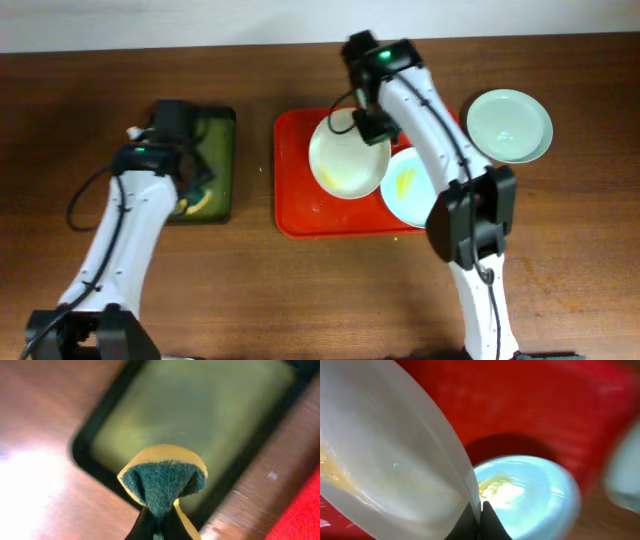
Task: Clean dirty plates on tray and stack at the side
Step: 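Lift the white plate with the right gripper and stack it on the green plate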
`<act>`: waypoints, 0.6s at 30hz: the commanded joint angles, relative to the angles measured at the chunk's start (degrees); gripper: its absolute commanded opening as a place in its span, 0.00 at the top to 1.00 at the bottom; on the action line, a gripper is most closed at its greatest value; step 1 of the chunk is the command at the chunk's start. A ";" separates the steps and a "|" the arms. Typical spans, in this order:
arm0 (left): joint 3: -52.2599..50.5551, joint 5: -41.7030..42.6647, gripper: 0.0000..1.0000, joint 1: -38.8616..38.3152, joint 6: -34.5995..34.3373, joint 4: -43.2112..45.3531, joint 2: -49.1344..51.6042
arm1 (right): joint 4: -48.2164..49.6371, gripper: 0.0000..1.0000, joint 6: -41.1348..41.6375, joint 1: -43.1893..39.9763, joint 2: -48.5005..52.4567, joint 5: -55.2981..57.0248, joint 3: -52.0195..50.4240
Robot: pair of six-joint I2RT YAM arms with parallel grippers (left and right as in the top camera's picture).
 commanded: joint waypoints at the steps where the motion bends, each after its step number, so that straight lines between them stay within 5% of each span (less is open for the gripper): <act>1: -0.17 1.11 1.00 6.47 0.50 -2.69 -0.59 | -0.81 0.96 4.00 9.77 -2.16 34.75 2.60; 9: -0.17 1.11 1.00 10.34 2.69 -4.35 -0.59 | -0.83 0.96 3.52 25.24 -2.16 78.01 2.60; 14: -0.46 1.11 1.00 10.34 2.69 -4.39 -0.59 | -0.15 0.96 3.04 24.96 -2.14 70.86 2.60; 16: -0.52 1.11 1.00 10.34 2.67 -4.28 -0.59 | 0.52 0.96 9.25 21.00 -2.14 64.54 2.58; 18: -0.52 1.14 1.00 10.34 2.67 -4.28 -0.59 | 4.33 0.96 12.35 12.76 -2.14 46.90 2.58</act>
